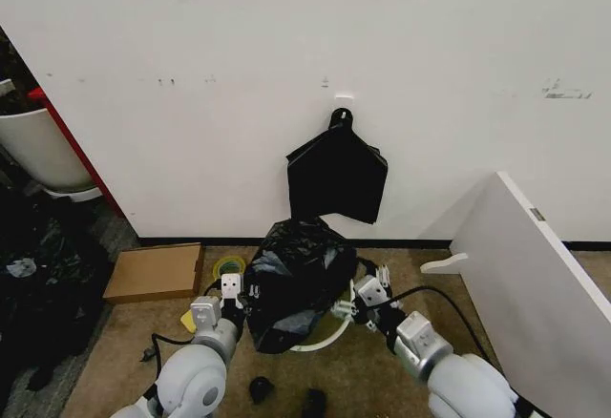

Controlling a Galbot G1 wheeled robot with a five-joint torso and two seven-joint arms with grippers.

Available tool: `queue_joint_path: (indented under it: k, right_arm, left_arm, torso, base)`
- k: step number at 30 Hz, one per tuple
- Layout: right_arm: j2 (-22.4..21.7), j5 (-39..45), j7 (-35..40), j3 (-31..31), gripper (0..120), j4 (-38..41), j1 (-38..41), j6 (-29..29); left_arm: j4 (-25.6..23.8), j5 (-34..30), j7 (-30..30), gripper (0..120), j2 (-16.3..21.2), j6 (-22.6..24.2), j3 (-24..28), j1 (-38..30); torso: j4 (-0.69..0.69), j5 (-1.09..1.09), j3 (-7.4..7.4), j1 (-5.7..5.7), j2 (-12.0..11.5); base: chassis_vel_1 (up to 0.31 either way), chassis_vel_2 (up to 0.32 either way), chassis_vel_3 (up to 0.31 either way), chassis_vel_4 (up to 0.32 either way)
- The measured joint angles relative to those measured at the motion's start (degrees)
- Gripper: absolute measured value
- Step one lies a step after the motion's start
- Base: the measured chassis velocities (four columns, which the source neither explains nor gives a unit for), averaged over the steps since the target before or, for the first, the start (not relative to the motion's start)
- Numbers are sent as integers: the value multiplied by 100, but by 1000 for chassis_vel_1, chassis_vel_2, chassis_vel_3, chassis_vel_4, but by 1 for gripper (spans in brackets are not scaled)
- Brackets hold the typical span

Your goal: Place the garbage bag over the trash bin.

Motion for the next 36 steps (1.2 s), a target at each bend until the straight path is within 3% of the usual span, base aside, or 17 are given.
queue_joint_path:
  k: [3,7,20,36]
  right_arm:
    - [-105,-127,-584,213,100,293,-575,424]
    - [-306,-506,-1447,224,100,244,-704,1042]
    - [-318,-509,-1862,-478,97,-509,234,894]
    - [-407,466,-1847,-678,37,-585,421,612]
  left_arm:
    - [46,-25,9,5,39,-1,30,-81]
    - [89,-31,17,5,69,24,68,-140]
    - [-32,-51,49,5,128,112,121,-115]
    - [27,-131,18,5,25,140,143,-149]
  torso:
    - [-2,0,0,0,0]
    - [-1,0,0,1,0]
    - [0,1,1,1,-1]
    - [0,1,1,1,-1]
  base:
    - [0,0,0,0]
    - [0,0,0,0]
    - [0,0,0,0]
    - [0,0,0,0]
